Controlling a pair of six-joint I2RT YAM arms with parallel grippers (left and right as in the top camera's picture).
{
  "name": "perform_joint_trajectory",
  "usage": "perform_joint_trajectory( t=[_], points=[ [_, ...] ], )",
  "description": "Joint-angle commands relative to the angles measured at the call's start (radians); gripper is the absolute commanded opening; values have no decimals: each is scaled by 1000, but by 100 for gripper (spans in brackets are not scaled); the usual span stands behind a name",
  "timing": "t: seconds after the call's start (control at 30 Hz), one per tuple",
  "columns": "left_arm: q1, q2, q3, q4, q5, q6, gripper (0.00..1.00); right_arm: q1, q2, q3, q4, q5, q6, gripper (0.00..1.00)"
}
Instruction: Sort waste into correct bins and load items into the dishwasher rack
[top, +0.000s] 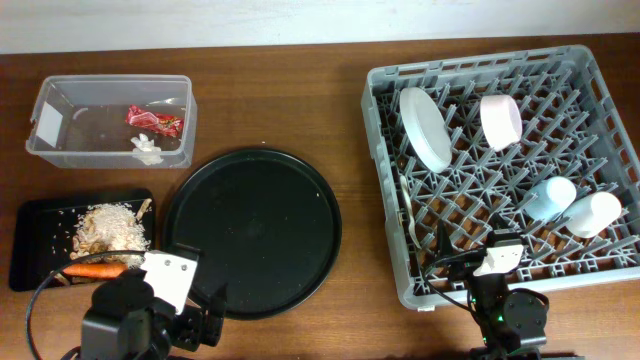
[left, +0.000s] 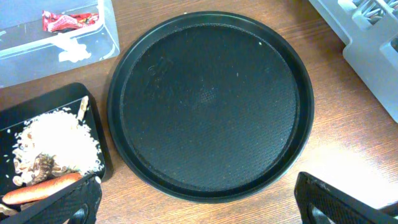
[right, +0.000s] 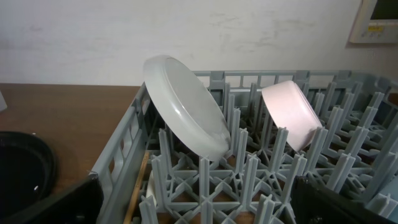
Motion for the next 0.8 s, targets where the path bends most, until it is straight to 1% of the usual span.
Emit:
perform_joint_trajectory(
  t=[0.0,0.2,0.27,0.37,0.43,0.53,0.67,0.77],
  points=[
    [1,0,-3,1,-7,19,99,-4,-9,-5,-6,6,-7,99],
    [2,0,-3,1,-7,19,99,-4,-9,-5,-6,6,-7,99],
    [8,0,-5,26,-8,20,99,-4,-9,-5,-6,6,-7,99],
    [58,-13,-31,118,-6,19,99,-4,-9,-5,-6,6,-7,99],
    [95,-38,-82,198,-6,19,99,-4,-9,-5,-6,6,-7,99],
    [136,-95,-188,315,19,19,99,-4,-9,-5,-6,6,-7,99],
    [172,-207,-372,513,55,18,99,-4,-9,-5,-6,6,-7,99],
    [190,-288,-503,629,64,-33,99,-4,-9,-5,-6,6,-7,99]
  ],
)
